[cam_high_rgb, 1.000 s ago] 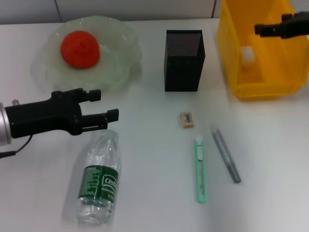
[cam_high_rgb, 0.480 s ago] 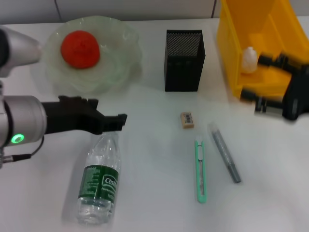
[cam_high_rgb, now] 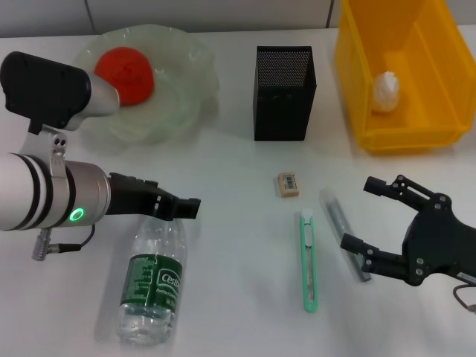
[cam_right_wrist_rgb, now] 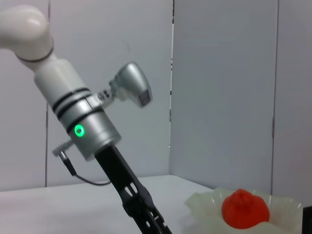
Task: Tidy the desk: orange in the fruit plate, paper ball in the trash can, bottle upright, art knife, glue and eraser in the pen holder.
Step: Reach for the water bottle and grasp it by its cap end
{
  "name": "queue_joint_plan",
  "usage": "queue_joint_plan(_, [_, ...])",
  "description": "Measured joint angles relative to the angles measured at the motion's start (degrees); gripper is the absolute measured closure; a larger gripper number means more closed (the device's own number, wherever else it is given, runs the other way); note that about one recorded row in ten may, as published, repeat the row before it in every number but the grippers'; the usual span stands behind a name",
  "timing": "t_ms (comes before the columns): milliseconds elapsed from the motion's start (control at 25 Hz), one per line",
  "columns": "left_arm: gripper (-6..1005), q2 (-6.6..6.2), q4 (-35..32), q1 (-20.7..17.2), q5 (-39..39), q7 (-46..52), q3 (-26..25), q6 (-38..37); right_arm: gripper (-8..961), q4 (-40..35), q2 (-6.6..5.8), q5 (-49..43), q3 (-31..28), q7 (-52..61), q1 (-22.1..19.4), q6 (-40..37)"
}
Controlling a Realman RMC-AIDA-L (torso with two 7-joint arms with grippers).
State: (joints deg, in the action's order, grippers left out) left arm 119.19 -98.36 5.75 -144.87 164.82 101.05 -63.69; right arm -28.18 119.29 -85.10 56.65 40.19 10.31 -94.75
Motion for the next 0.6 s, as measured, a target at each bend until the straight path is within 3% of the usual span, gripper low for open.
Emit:
queue_joint_plan(80, [251, -0.01, 10.2, 5.2, 0.0, 0.2, -1.5, 1.6, 102, 1.0, -0.03, 0.0, 0.1, -0.1, 0.4, 0.4])
queue_joint_plan(200, [267, 0.02, 13.5, 6.9, -0.1, 0.2, -2.5, 1.7, 101, 1.2, -0.03, 0.0, 0.3, -0.2, 0.4, 0.8])
queue_joint_plan(600, [317, 0.01, 13.6, 7.8, -0.4, 0.2, -3.9, -1.0, 102, 1.4, -0.03, 0.1, 0.4, 0.1, 0.5, 0.9])
